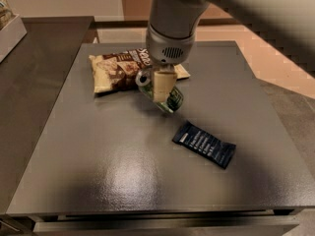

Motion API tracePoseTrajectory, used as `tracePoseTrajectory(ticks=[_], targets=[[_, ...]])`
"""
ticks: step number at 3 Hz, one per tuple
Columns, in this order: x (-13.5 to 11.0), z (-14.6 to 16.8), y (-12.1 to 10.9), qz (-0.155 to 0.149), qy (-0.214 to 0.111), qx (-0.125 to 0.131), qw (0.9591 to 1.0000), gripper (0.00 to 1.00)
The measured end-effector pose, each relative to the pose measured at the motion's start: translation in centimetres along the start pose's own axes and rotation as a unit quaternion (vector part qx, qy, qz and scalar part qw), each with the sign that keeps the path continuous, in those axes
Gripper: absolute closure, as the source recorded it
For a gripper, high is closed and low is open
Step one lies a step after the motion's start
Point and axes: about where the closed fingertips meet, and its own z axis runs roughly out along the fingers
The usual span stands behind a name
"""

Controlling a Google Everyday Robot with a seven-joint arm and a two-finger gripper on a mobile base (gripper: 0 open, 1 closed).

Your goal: Knock green can over

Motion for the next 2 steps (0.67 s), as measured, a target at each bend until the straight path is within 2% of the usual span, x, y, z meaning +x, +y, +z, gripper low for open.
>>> tracePoseTrajectory(ticks=[1, 2], targets=[[0.82, 1.07, -0.06, -0.019, 0.053, 0.0, 0.9984, 0.59], [0.95, 2.03, 0.1, -0.041, 0.089, -0.001, 0.9952, 0.35]])
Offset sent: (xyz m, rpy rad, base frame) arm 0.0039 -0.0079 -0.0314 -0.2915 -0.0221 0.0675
